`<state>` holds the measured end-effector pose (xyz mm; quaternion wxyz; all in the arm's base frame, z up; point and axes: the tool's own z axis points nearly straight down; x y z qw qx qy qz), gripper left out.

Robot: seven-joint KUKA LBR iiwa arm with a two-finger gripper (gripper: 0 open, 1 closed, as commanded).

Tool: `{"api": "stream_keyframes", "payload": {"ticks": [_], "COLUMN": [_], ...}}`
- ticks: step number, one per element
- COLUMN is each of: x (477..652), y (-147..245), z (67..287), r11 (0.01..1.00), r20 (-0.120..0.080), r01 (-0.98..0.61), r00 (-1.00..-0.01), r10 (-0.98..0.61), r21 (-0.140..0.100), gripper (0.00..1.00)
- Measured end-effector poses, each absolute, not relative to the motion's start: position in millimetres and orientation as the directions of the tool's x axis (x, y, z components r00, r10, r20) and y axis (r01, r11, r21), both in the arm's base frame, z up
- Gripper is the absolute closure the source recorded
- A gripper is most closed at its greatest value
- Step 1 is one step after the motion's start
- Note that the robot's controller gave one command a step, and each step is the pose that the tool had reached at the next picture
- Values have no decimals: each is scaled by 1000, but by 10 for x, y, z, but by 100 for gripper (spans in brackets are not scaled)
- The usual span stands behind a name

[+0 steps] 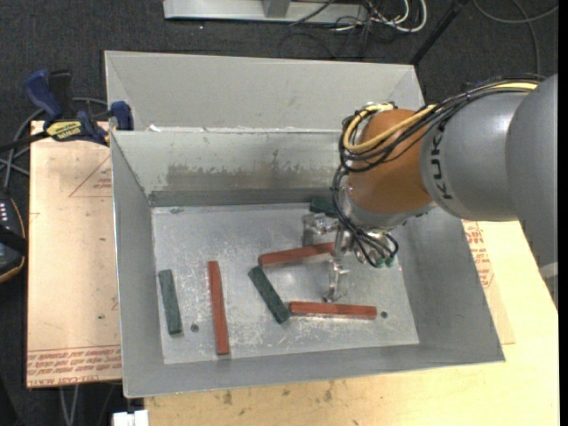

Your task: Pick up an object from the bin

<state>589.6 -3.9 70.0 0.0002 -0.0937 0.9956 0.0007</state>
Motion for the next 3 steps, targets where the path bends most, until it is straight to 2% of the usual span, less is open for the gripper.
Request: {"api": "stream_keyframes", "payload": {"ticks": [1,2,3], "x": [5906,5906,5611], "y": [-42,-42,118], "z": [705,705,2489], "r11": [982,982,996], "r20": [-3,-3,-10], "r01": [-187,-188,-89], "r00": [-982,-982,-996], "r10": [-187,-188,-89], "r21": [1,0,1], "gripper": [100,100,100]}}
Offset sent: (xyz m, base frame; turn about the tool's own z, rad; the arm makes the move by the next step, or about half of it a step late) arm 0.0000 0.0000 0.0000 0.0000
